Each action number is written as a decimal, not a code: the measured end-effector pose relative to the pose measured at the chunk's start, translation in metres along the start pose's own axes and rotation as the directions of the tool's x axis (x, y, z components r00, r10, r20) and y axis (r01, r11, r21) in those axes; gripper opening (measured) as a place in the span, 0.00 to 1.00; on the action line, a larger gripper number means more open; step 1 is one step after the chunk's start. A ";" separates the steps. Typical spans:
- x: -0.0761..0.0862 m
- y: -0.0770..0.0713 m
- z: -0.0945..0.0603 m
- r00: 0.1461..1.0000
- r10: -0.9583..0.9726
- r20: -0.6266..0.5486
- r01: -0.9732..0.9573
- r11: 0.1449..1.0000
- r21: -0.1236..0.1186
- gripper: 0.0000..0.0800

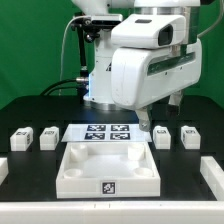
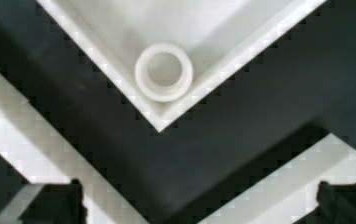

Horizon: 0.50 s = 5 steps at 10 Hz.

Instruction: Assemble one leg

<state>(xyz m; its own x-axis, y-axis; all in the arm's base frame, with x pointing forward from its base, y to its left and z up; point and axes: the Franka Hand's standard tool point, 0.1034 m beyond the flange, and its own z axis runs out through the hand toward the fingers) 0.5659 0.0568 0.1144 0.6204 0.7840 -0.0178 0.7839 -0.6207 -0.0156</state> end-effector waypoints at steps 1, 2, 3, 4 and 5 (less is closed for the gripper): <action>0.000 0.000 0.000 1.000 0.000 0.000 0.000 1.000 0.000 0.81; 0.000 0.000 0.000 1.000 0.000 0.000 0.000 1.000 0.000 0.81; 0.000 0.000 0.000 1.000 0.000 0.000 0.000 1.000 0.000 0.81; 0.000 0.000 0.000 1.000 0.000 0.000 0.000 1.000 0.000 0.81; 0.000 0.000 0.000 1.000 0.000 0.000 0.000 1.000 0.001 0.81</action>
Offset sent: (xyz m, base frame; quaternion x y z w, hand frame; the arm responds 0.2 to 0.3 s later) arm 0.0000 0.0000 0.0000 0.0000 0.0000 0.0000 1.0000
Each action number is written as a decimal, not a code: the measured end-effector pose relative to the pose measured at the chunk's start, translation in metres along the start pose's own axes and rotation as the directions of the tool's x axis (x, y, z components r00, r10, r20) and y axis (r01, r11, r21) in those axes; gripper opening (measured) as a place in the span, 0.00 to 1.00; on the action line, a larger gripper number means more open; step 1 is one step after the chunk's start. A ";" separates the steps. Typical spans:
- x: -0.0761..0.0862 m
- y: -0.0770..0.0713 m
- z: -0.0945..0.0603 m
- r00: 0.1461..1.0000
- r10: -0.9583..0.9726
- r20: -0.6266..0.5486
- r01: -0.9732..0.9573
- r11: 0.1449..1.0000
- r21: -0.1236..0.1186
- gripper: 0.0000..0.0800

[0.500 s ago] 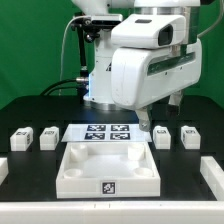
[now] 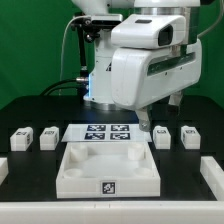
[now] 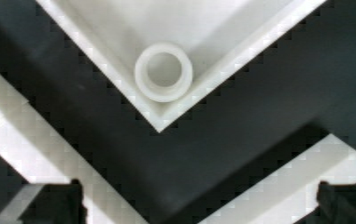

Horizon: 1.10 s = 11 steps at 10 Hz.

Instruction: Assemble one leg

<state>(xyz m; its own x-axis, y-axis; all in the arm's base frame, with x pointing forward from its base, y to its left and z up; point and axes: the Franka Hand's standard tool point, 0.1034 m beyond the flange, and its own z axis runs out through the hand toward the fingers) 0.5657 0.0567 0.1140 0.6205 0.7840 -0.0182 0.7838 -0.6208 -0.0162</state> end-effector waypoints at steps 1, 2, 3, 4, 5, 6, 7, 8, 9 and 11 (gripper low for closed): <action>0.000 0.000 0.000 1.000 0.000 0.000 0.000 1.000 0.000 0.81; 0.000 0.000 0.000 1.000 0.000 0.000 0.000 1.000 0.000 0.81; 0.000 0.000 0.000 1.000 0.000 0.000 0.000 1.000 0.000 0.81; 0.000 0.000 0.001 1.000 -0.007 -0.001 0.007 1.000 -0.001 0.81; -0.007 -0.009 0.006 0.997 -0.074 -0.008 0.074 0.997 -0.009 0.81; -0.021 -0.022 0.011 0.995 -0.097 -0.006 0.097 0.995 -0.009 0.81; -0.039 -0.036 0.020 0.972 -0.233 -0.014 0.232 0.972 -0.023 0.81; -0.063 -0.053 0.037 0.940 -0.341 -0.021 0.340 0.940 -0.035 0.81; -0.087 -0.059 0.053 0.871 -0.490 -0.020 0.489 0.871 -0.034 0.81; -0.115 -0.056 0.078 0.795 -0.606 -0.024 0.605 0.796 -0.020 0.81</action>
Offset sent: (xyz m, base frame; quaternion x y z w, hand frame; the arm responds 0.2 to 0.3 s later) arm 0.0000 0.0000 0.0000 0.0000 0.0000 0.0000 1.0000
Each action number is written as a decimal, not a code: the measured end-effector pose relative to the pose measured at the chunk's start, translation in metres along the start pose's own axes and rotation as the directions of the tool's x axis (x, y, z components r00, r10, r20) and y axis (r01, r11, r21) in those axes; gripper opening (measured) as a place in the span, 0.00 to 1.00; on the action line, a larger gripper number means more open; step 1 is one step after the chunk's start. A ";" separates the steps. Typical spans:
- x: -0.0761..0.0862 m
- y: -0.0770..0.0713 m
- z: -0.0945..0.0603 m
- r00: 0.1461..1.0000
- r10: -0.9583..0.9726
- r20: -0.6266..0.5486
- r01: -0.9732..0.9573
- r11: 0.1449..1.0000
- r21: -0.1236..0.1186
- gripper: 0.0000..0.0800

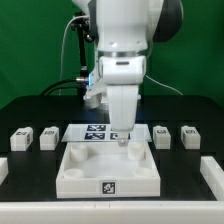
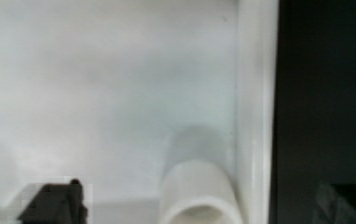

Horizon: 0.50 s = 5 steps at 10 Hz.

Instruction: Assemble one leg

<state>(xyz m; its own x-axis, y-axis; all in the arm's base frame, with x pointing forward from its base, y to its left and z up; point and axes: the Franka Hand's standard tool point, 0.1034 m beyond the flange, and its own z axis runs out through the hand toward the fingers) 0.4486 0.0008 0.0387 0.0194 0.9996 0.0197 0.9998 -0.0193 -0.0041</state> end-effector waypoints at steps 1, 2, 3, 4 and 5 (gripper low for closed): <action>-0.004 -0.002 0.012 1.000 0.012 -0.008 -0.012 1.000 -0.015 0.81; -0.007 -0.004 0.021 1.000 0.007 -0.013 -0.007 1.000 -0.022 0.81; -0.009 -0.007 0.028 1.000 0.013 -0.016 -0.013 1.000 -0.012 0.81; -0.007 -0.007 0.031 0.999 0.032 -0.018 -0.033 0.999 -0.015 0.81; -0.007 -0.007 0.031 0.999 0.033 -0.018 -0.034 0.999 -0.014 0.81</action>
Offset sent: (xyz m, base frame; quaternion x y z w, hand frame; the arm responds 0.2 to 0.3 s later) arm -0.0003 0.0037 -0.0314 -0.0284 -0.0006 0.0271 0.9992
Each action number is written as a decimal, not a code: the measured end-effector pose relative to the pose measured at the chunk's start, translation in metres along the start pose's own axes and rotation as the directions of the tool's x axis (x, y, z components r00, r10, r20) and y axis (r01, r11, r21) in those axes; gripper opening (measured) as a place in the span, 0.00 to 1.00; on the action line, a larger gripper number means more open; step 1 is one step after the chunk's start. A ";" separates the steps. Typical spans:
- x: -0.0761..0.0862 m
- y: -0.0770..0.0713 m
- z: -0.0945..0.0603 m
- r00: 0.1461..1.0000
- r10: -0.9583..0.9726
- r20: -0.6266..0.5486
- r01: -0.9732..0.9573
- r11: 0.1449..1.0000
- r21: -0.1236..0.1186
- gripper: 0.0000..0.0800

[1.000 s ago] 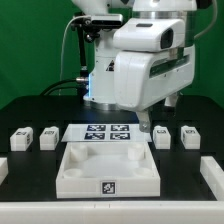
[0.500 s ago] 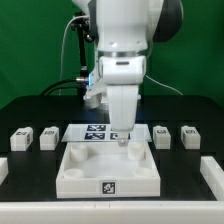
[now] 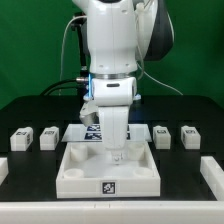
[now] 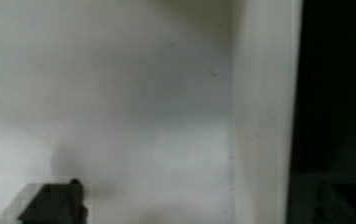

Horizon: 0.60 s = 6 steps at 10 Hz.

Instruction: Assemble one leg

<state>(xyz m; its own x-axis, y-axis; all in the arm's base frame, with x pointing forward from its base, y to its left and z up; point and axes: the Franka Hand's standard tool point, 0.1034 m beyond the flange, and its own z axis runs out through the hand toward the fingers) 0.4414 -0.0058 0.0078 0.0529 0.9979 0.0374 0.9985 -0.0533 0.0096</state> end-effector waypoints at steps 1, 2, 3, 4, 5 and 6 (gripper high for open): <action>0.000 0.000 0.000 1.000 0.001 0.000 -0.001 1.000 0.001 0.70; 0.000 0.000 0.000 1.000 0.001 0.000 -0.001 1.000 0.001 0.53; -0.001 0.000 0.000 1.000 0.001 0.000 -0.001 1.000 0.001 0.53; -0.001 0.000 0.000 1.000 0.001 0.000 -0.001 1.000 0.001 0.30; -0.001 0.000 0.000 1.000 0.001 0.000 -0.001 1.000 0.001 0.13; -0.001 0.000 0.000 1.000 0.002 0.000 -0.002 1.000 0.001 0.13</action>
Offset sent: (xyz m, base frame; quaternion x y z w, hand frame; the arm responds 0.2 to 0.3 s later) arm 0.0000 0.0000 0.0000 0.0000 0.0000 0.0000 1.0000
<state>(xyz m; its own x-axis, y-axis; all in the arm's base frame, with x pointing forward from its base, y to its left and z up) 0.4410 -0.0064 0.0074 0.0548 0.9978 0.0373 0.9984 -0.0551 0.0084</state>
